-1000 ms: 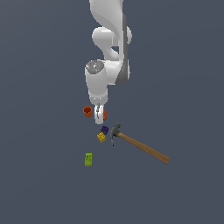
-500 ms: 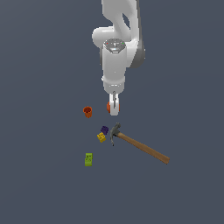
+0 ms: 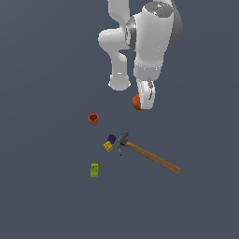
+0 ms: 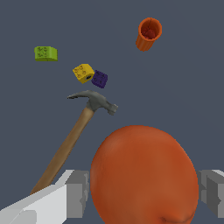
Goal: Pick up a designated object from a clutter of objects.
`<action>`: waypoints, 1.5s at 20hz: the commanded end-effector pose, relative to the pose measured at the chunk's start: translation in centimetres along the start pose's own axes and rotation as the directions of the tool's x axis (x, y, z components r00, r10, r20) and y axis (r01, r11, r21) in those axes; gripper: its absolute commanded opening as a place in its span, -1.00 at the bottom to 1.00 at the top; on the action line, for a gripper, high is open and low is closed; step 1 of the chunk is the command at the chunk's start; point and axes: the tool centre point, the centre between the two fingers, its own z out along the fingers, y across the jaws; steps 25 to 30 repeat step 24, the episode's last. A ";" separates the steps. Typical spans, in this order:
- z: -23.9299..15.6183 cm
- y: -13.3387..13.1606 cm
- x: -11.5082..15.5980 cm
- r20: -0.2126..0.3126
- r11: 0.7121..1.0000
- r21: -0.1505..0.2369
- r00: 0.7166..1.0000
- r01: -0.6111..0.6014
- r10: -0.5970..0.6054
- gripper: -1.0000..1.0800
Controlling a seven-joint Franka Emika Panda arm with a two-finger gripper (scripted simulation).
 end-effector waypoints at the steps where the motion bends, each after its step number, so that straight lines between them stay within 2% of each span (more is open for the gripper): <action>1: -2.3 -0.2 -2.1 0.001 1.000 0.001 1.000 0.000 0.000 -1.00; 7: -6.5 -0.7 -6.2 0.003 1.000 0.000 1.000 0.000 0.000 -1.00; 14: -9.5 -1.3 -9.1 0.005 1.000 0.000 1.000 0.001 -0.001 -1.00; 20: -10.4 -1.5 -10.0 0.006 1.000 0.000 1.000 0.000 0.000 -1.00; 30: -10.4 -1.6 -9.9 0.006 1.000 0.000 1.000 0.000 0.000 -1.00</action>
